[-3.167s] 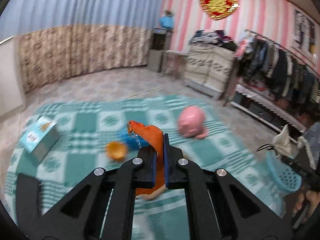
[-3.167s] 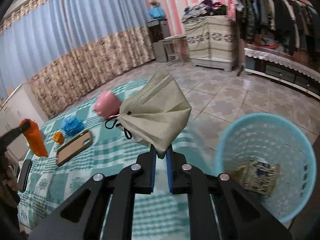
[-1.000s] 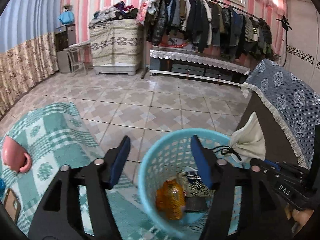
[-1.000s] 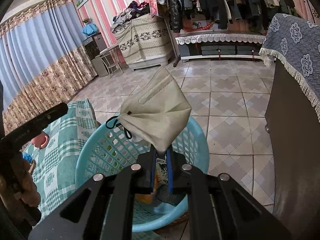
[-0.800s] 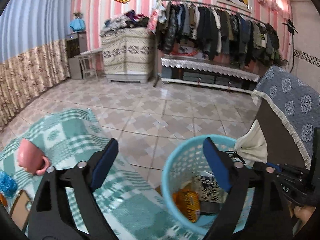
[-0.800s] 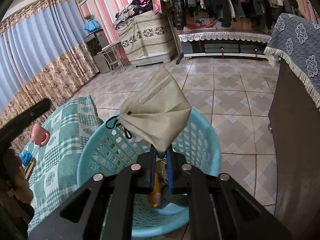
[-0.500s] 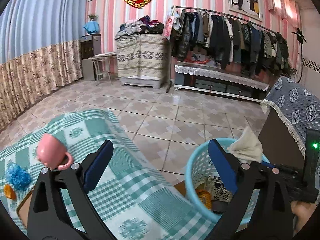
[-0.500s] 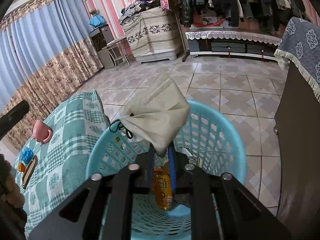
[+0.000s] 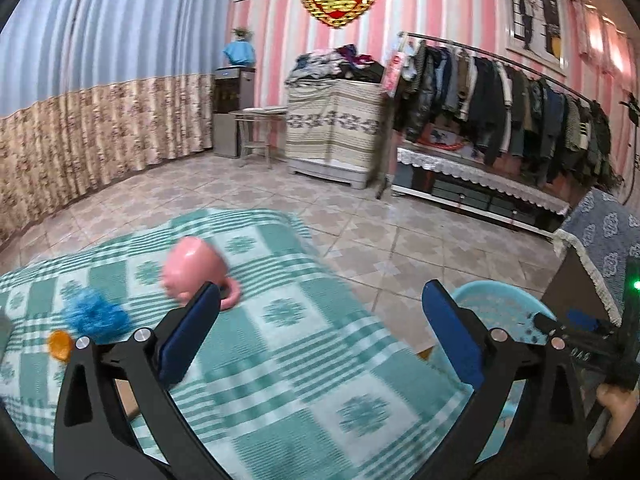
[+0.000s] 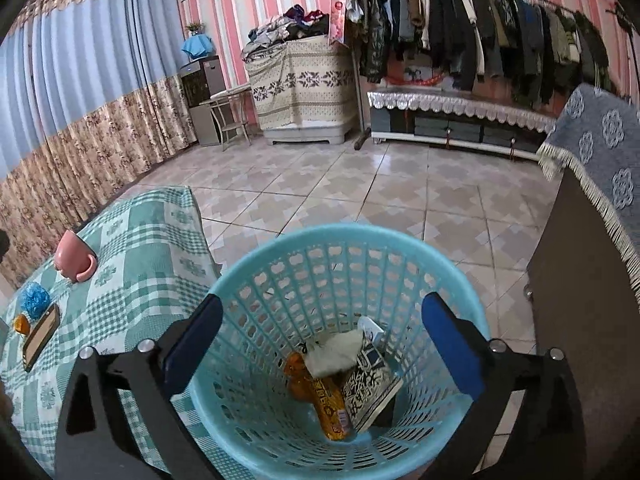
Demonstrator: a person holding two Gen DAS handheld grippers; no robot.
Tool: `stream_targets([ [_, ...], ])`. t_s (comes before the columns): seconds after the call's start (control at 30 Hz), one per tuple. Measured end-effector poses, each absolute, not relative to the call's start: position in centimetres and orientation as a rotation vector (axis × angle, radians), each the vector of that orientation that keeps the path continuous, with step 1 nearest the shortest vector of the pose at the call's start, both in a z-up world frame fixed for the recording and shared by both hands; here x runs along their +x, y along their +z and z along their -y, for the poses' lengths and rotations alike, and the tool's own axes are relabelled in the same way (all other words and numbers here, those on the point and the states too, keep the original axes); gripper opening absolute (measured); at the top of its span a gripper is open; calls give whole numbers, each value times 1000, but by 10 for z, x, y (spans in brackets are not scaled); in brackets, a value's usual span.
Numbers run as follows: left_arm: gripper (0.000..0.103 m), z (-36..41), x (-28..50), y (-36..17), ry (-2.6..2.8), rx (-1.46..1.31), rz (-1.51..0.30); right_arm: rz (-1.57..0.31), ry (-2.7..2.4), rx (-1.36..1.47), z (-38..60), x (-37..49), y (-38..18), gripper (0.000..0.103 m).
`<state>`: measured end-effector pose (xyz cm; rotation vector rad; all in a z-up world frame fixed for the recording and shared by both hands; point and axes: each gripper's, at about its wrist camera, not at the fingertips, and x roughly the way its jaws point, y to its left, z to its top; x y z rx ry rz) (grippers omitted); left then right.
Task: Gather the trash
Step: 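Move both tools back over the items on the bedspread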
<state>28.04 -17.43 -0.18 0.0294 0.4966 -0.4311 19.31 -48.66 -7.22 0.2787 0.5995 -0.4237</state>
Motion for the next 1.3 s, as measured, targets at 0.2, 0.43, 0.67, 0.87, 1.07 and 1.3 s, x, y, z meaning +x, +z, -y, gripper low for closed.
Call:
stream_targets([
  [0.2, 98, 99, 278, -4, -280, 15, -487, -562, -394, 267, 459, 202, -59, 98],
  [0.43, 98, 11, 271, -11, -111, 5, -484, -545, -294, 260, 399, 236, -54, 98],
  [0.67, 98, -63, 282, -40, 3, -43, -557, -591, -163, 202, 323, 277, -67, 98],
  [0.87, 98, -98, 299, -64, 48, -80, -607, -640, -65, 108, 261, 310, -83, 98],
  [1.07, 98, -113, 321, -89, 69, -84, -661, -656, 60, 40, 199, 346, -86, 98],
  [1.3, 98, -132, 328, -102, 124, -125, -671, -692, 219, -61, 125, 391, -96, 98],
])
